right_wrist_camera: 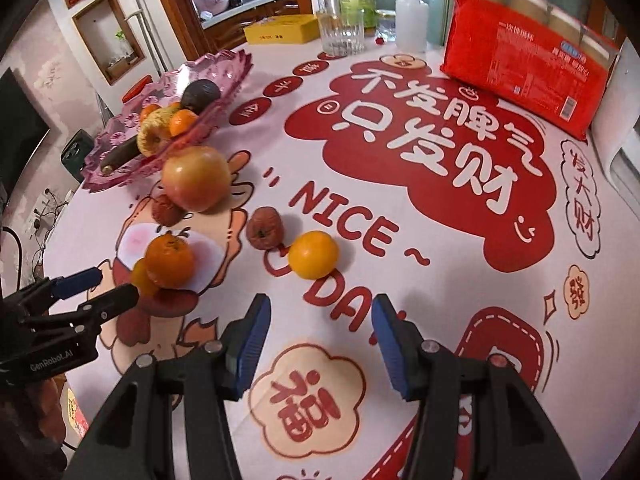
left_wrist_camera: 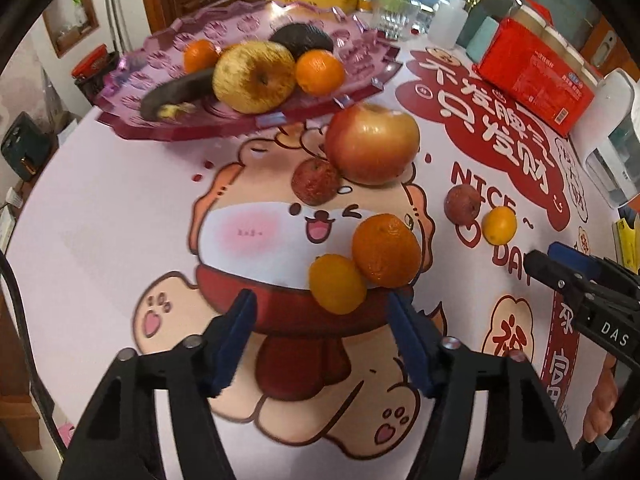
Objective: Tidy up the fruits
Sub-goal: 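Grasp an orange with the left gripper while the right gripper grasps a mandarin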
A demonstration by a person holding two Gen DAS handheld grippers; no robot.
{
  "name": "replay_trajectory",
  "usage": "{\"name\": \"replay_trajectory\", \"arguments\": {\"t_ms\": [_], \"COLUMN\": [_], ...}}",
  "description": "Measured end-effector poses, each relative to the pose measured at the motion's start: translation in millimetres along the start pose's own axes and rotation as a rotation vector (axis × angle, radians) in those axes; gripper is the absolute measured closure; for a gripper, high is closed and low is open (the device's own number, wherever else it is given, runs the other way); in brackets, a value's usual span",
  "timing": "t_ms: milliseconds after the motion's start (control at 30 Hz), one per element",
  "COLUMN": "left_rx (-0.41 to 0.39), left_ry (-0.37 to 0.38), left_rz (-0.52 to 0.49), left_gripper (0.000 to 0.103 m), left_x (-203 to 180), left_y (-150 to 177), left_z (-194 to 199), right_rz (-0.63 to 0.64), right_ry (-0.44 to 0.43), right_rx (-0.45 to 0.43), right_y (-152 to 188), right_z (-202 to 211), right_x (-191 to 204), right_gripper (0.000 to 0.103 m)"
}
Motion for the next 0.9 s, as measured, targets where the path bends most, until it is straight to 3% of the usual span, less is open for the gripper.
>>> {"name": "replay_trajectory", "arguments": {"t_ms": [100, 367, 533, 700, 900], "left_rx": [0.014, -0.022, -0.046, -0.048, -0.038], "left_ry": [0.008, 0.067, 0.092, 0.122, 0.09], "left_rz": [-0.004, -0.038, -0.083, -0.105, -0.178], "left_gripper": [0.048, 0.052, 0.067, 0.071, 0.071], "left_x": [-1, -9, -15, -12, -11], "left_y": [-3, -11, -11, -8, 0], "left_z": [-8, -8, -6, -6, -7], "right_rz": [0.001, 0.023, 0.036, 0.046, 0.056], "right_ry": [-0.01, -0.024, -0.027, -0.032, -0.032], "right_rx": [0.008, 0.013, 0.006, 0.017, 0.013], "right_y": [-5, -18, -23, -24, -23], "right_z": [-9, -30, -36, -42, -42], "right_x": [-1, 3, 5, 5, 5], "right_gripper": [0.05, 0.05, 0.054, 0.064, 0.065]}}
Point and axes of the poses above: each gripper's, at about its wrist camera, not at the fingertips, and z roughly against the way its jaws point, x to its left, y to its underside, the point moved 3 cm from there along -z, roughly the way its jaws point, and after that the axes turned 9 degrees about x, right-handed, at the moved point
